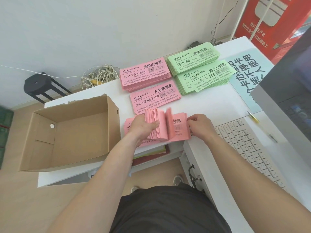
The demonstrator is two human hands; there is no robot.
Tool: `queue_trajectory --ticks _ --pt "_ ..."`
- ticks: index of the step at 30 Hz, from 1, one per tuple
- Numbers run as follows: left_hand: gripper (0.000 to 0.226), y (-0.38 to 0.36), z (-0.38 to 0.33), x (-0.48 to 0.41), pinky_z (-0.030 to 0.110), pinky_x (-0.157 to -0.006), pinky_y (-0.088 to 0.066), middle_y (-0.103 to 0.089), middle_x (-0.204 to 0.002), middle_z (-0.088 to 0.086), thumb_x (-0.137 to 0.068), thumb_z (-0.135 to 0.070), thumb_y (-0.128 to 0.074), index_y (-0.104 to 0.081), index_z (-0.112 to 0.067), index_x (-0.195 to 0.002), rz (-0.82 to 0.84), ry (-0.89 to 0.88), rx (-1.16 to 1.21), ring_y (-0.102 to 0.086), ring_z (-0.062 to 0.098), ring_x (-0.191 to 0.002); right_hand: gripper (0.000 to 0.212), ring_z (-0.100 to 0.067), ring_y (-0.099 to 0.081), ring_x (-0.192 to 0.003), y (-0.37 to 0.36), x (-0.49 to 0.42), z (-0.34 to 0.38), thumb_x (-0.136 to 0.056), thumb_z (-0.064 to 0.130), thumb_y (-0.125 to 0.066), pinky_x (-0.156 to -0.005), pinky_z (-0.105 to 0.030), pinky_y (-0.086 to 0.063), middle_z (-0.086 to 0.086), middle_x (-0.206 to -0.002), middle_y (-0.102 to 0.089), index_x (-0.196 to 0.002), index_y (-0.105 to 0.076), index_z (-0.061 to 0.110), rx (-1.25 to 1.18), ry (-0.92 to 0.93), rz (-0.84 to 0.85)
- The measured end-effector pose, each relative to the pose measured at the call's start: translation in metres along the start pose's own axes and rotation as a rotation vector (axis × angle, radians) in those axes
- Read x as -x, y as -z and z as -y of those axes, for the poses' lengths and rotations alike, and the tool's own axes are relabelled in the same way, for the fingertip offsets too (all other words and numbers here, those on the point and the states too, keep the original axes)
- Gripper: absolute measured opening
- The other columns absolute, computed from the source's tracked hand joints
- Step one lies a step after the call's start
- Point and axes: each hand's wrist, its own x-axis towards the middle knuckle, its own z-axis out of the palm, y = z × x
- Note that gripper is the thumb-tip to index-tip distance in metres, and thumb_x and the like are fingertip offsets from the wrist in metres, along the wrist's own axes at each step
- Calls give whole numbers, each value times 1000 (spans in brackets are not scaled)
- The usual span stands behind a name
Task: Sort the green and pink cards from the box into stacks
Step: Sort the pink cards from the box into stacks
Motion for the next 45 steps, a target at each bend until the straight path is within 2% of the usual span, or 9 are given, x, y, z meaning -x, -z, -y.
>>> queue_trajectory --ticks 3,7,12,24,30,33,37,39,45 --pt "35 1 0 1 47 -106 -46 -71 -119 6 -93 -15 -70 -64 -9 -127 1 1 -7 -64 24 -112 26 -27 -72 -92 1 1 0 -86 20 -51 -89 -46 -58 -1 -105 -73 -103 -70 23 2 -6 5" --pt "24 1 0 0 48 -105 -47 -73 -115 6 -95 -11 -67 -67 -11 -119 13 -6 -15 -66 26 -110 24 -26 -72 -92 1 3 2 -85 19 -50 -88 -47 -59 -1 -102 -73 -98 -69 24 6 -6 12" --pt "26 1 1 -1 48 -105 -47 -72 -115 6 -96 -10 -64 -66 -11 -122 11 -6 -17 -65 26 -109 23 -26 -71 -93 1 3 1 -84 20 -52 -89 -47 -58 -2 -101 -74 -99 -69 24 10 -9 18" --pt "19 3 5 -6 50 -100 -50 -75 -105 4 -96 -16 -64 -68 -13 -114 28 10 -41 -68 27 -102 23 -27 -71 -96 1 4 2 -89 22 -53 -91 -47 -57 -3 -103 -72 -104 -70 21 15 -17 12" --pt "25 5 8 -11 54 -98 -51 -74 -104 8 -86 -24 -67 -67 -14 -108 45 25 -35 -68 32 -102 24 -28 -70 -97 1 4 3 -91 21 -52 -92 -47 -57 -4 -107 -72 -106 -69 21 30 -12 15" --pt "38 6 9 -13 54 -98 -51 -73 -106 9 -76 -32 -66 -66 -13 -110 54 25 -32 -67 32 -103 24 -28 -69 -98 1 5 3 -91 21 -51 -92 -47 -57 -4 -107 -71 -107 -69 20 33 -14 16" --pt "19 7 6 -10 53 -97 -52 -74 -104 9 -93 -18 -64 -66 -11 -111 54 20 -40 -69 30 -100 21 -27 -69 -97 1 6 4 -91 21 -51 -91 -46 -57 -3 -106 -71 -104 -68 21 42 -9 16" --pt "16 6 5 -8 52 -96 -53 -75 -102 8 -95 -16 -63 -68 -12 -109 50 14 -41 -70 30 -99 20 -27 -69 -97 1 6 5 -91 20 -51 -91 -46 -57 -3 -106 -71 -103 -68 22 44 -7 14" --pt "33 6 10 -13 53 -96 -52 -76 -103 3 -80 -32 -65 -69 -18 -109 70 4 -51 -69 29 -101 21 -27 -69 -97 1 8 6 -90 21 -51 -91 -46 -57 -3 -106 -71 -103 -68 23 46 -8 12"
